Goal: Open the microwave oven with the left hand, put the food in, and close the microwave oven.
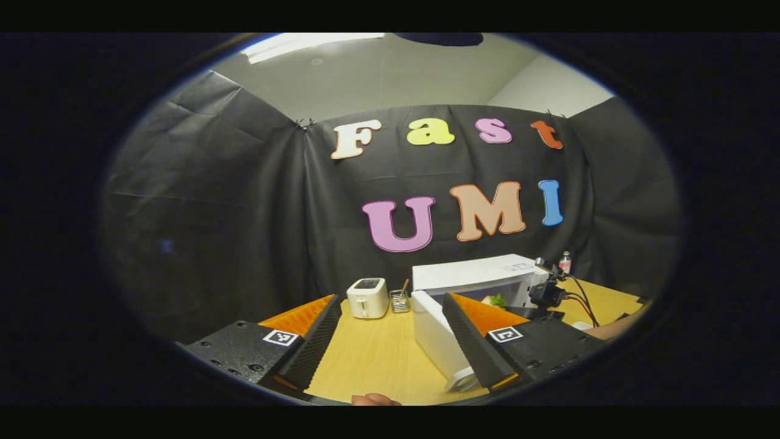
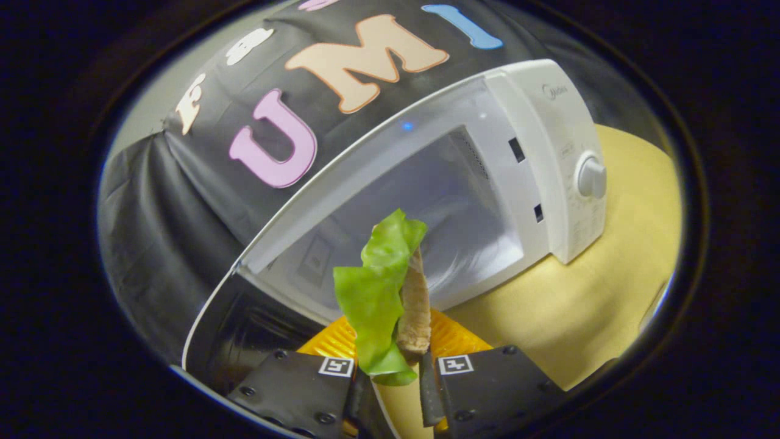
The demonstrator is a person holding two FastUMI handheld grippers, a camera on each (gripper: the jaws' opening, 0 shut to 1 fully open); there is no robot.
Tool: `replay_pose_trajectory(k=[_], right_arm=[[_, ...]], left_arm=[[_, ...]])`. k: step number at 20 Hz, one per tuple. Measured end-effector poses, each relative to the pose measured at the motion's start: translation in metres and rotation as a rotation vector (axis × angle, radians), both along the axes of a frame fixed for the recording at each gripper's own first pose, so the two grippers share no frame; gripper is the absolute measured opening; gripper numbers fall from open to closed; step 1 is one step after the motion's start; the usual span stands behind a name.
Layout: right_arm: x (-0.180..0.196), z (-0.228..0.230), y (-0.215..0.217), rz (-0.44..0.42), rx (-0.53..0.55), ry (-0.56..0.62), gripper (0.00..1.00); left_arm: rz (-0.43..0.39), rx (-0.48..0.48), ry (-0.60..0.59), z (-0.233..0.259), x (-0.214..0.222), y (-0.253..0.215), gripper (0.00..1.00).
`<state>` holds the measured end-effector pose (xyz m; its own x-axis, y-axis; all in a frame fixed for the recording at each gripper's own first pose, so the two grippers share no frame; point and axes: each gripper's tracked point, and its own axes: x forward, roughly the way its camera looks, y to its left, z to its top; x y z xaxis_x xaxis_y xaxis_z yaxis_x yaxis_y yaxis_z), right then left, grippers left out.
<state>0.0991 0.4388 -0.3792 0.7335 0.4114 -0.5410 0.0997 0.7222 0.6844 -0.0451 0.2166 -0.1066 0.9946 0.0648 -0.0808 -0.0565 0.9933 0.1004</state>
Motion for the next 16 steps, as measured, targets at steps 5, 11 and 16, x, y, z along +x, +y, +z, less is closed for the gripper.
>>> replay_pose_trajectory(k=[5, 11, 16], right_arm=[[0.036, -0.013, 0.023, -0.116, 0.053, 0.005, 0.29], [0.067, -0.033, 0.040, -0.164, 0.080, -0.006, 0.28], [0.094, -0.045, 0.043, -0.203, 0.091, -0.024, 0.30]], left_arm=[[-0.009, -0.034, 0.051, -0.017, 0.004, -0.001, 0.97], [-0.031, 0.009, 0.057, -0.014, 0.010, 0.001, 0.97], [-0.043, 0.018, 0.080, -0.019, 0.011, -0.001, 0.97]])
